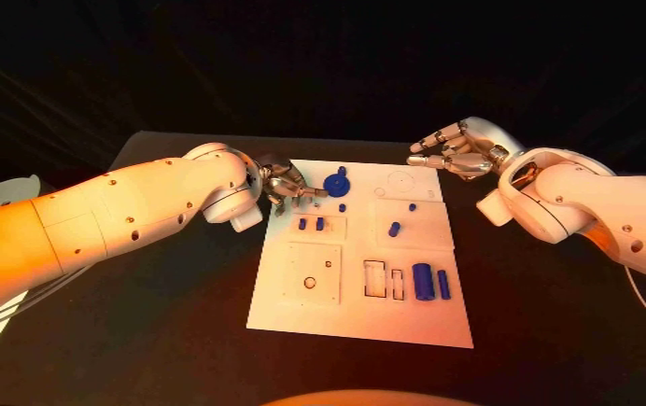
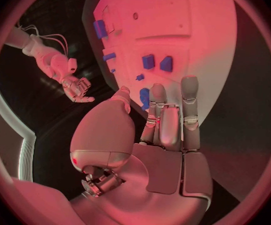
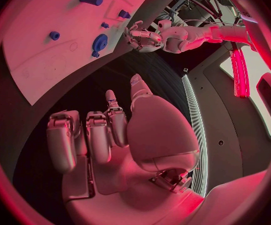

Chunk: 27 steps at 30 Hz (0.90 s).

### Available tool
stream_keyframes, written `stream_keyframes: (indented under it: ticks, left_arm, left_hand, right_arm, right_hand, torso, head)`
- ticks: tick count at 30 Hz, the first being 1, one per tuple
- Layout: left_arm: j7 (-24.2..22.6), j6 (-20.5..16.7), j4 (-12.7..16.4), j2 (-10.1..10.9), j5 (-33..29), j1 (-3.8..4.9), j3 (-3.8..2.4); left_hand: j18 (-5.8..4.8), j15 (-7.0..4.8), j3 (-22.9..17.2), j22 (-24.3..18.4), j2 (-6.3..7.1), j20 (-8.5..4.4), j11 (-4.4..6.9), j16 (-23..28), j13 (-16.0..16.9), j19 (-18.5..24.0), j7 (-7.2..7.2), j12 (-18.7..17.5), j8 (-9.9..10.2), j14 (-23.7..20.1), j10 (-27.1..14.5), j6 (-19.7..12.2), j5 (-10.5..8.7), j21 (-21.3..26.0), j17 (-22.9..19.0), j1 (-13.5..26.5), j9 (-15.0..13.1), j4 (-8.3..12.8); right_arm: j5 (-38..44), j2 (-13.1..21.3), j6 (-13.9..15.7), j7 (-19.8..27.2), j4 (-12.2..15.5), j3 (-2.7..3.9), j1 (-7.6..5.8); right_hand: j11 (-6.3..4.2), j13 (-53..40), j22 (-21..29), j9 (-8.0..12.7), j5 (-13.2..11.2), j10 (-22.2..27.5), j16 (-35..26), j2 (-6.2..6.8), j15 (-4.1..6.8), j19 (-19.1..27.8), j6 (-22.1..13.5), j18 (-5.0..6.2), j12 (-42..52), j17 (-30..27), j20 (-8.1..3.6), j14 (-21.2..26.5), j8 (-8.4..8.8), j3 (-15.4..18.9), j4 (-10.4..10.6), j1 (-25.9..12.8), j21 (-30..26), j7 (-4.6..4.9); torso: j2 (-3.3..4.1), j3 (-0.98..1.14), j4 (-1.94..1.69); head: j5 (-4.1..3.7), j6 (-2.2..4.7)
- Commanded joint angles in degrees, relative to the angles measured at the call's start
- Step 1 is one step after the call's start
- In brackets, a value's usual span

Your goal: Assemble the parts on the task board

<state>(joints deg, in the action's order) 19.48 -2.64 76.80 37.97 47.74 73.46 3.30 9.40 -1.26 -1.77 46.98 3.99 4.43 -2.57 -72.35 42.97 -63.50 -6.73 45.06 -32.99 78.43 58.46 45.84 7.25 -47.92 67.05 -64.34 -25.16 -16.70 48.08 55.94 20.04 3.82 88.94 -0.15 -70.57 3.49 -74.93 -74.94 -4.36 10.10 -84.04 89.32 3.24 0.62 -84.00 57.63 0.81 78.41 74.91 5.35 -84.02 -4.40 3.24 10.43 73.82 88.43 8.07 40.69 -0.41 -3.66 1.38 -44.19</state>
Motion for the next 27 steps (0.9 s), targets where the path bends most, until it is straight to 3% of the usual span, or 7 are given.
stream_keyframes:
  ticks: [1,6,8,17,20,22,27]
  left_arm:
    - [-13.8,-10.2,-0.3,0.2,-10.9,0.01,0.01]
    - [-18.7,-12.6,-0.4,0.2,-7.1,0.01,0.14]
    - [-20.0,-12.2,-0.2,-0.2,-2.4,-0.03,0.21]
    - [-21.3,-11.0,-0.9,-3.4,16.5,-0.65,0.36]
    - [-19.8,-8.7,-2.2,-4.9,22.0,-0.85,0.42]
    - [-18.9,-7.5,-3.2,-5.8,25.0,-1.04,0.47]
    - [-17.7,-6.9,-5.6,-8.0,28.8,-1.7,0.61]
  left_hand:
    - [0.8,1.12,0.4,-3.5,0.47,1.2,-1.18,7.7,-2.5,1.5,-1.24,-2.2,0.9,-4.7,-2.7,-1.8,0.2,4.6,-8.2,-2.8,1.4,0.1]
    - [0.96,1.7,-5.5,-6.6,-0.55,2.12,-1.97,15.2,-8.1,1.4,-2.46,-7.5,3.2,-8.8,-6.7,-2.6,0.29,8.8,-16.5,-16.4,4.4,5.3]
    - [1.22,1.65,-9.2,-7.9,0.58,2.01,-2.07,17.4,-12.1,0.7,-2.19,-10.4,5.0,-9.6,-6.1,-1.0,0.42,10.3,-19.2,-21.1,6.7,7.0]
    - [1.14,1.4,-17.3,-9.0,6.52,1.45,-1.91,18.6,-24.3,-1.2,-1.41,-18.7,13.4,-8.2,-2.5,6.0,-0.14,11.4,-22.0,-21.8,14.7,8.2]
    - [1.1,1.59,-17.5,-8.9,7.31,1.59,-2.32,15.1,-26.3,-2.8,-1.62,-20.5,14.7,-5.3,-3.6,6.2,-0.11,11.0,-18.8,-20.9,15.6,8.2]
    - [1.14,1.39,-18.0,-8.3,7.54,1.46,-2.18,7.0,-27.9,-6.0,-1.56,-21.4,15.4,0.3,-3.2,6.9,-0.03,9.4,-10.4,-20.4,16.3,8.3]
    - [-1.15,1.12,-18.3,4.0,8.38,1.05,-2.01,-3.9,-30.7,-14.2,-0.97,-23.0,16.5,6.0,-2.8,8.7,-0.1,-4.1,1.7,-18.9,17.4,8.4]
  right_arm:
    - [0.2,-0.1,-0.9,0.7,-0.2,-0.01,0.11]
    - [0.1,-0.3,-0.8,0.7,-0.5,-0.03,0.22]
    - [0.1,-0.3,-0.7,0.7,-0.5,-0.03,0.25]
    - [0.1,-0.7,0.0,0.9,-0.4,-0.03,0.29]
    - [0.1,-0.8,0.2,1.0,-0.3,-0.04,0.3]
    - [0.1,-0.8,0.3,1.0,-0.3,-0.04,0.3]
    - [0.1,-0.9,0.4,1.1,-0.3,-0.04,0.31]
  right_hand:
    - [-0.27,-9.1,-12.0,-0.1,0.3,-1.1,-0.4,-0.53,0.28,-4.2,0.1,-0.01,-0.3,13.6,-0.13,-5.6,0.16,0.3,0.0,0.1,-0.2,0.03]
    - [-0.27,-9.1,-12.0,-0.1,0.3,-1.1,-0.4,-0.53,0.28,-4.2,0.1,-0.01,-0.3,13.6,-0.13,-5.6,0.16,0.3,0.0,0.1,-0.2,0.03]
    - [-0.27,-9.1,-12.0,-0.1,0.4,-1.1,-0.4,-0.54,0.28,-4.1,0.1,-0.01,-0.3,13.6,-0.13,-5.6,0.16,0.4,0.0,0.1,-0.2,0.03]
    - [-0.27,-8.8,-11.6,-0.1,0.7,-0.8,-0.6,-0.74,0.28,-3.9,0.1,0.08,-0.9,13.2,-0.12,-5.5,0.16,0.5,0.0,0.3,-0.4,0.03]
    - [-0.26,-8.8,-11.5,-0.1,0.7,-0.7,-0.7,-0.8,0.28,-3.9,0.1,0.1,-1.0,13.2,-0.12,-5.5,0.16,0.5,0.0,0.4,-0.4,0.03]
    - [-0.26,-8.8,-11.5,-0.1,0.7,-0.7,-0.7,-0.8,0.28,-3.9,0.1,0.1,-1.0,13.2,-0.12,-5.5,0.16,0.5,0.0,0.4,-0.4,0.03]
    - [-0.27,-8.6,-11.5,-0.1,0.8,-0.7,-0.7,-0.89,0.28,-3.8,0.1,0.12,-1.2,13.1,-0.12,-5.5,0.17,0.5,0.0,0.5,-0.5,0.04]
  torso:
    - [0.01,0.04,0.01]
    - [0.01,0.02,-0.03]
    - [0.06,-0.02,0.02]
    - [0.12,-0.05,0.14]
    - [0.08,-0.02,0.09]
    - [0.09,-0.01,0.1]
    - [0.09,-0.04,0.05]
  head:
    - [-0.1,0.23]
    - [-0.36,0.43]
    - [-0.31,0.64]
    - [-0.66,0.98]
    - [-0.78,1.0]
    - [-0.78,1.03]
    - [-1.01,0.99]
